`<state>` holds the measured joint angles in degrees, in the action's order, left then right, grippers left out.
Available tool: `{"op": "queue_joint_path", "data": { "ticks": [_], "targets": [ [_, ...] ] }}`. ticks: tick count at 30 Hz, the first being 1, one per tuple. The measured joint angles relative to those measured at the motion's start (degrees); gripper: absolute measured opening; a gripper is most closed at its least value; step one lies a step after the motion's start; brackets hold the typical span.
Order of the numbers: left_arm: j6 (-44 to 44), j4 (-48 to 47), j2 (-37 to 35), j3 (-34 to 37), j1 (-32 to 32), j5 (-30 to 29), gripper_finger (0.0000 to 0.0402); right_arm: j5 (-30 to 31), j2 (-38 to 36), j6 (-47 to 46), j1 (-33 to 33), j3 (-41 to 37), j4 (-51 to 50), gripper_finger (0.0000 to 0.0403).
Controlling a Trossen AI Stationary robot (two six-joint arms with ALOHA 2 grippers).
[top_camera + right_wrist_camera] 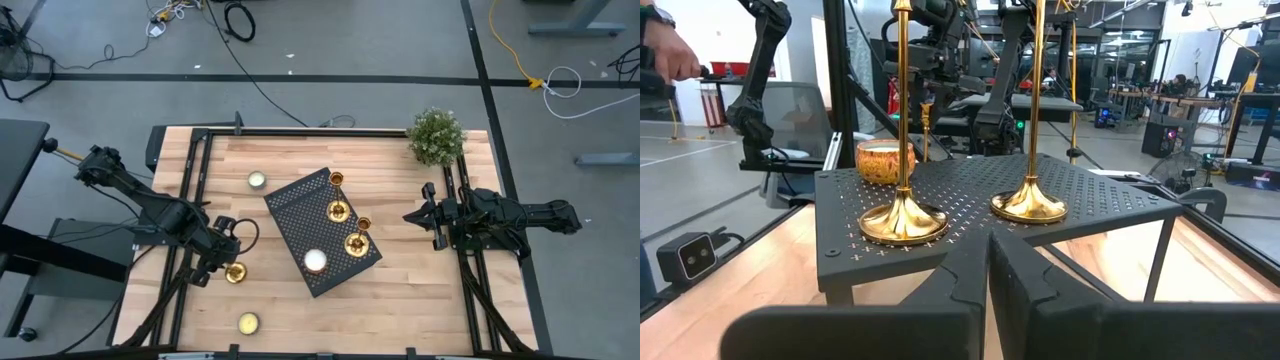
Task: Pick & Place candle stick holders
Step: Put the gold candle holder on the shelf aligned with the other candle holders
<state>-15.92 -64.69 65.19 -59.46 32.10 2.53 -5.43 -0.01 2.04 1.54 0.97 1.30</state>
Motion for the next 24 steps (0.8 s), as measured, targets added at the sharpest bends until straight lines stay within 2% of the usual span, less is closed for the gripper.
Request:
{"op": "queue_joint_path", "data": {
  "ticks": [5, 24],
  "targets": [
    [0.0, 0.0, 0.0, 0.0, 0.0, 0.3, 0.0133, 0.0, 0.0, 0.0, 0.0, 0.0, 0.0, 0.0018],
    [0.3, 0.1, 0.0, -0.2, 0.0, 0.3, 0.0133, 0.0, 0.0, 0.0, 0.0, 0.0, 0.0, 0.0018]
  ]
}}
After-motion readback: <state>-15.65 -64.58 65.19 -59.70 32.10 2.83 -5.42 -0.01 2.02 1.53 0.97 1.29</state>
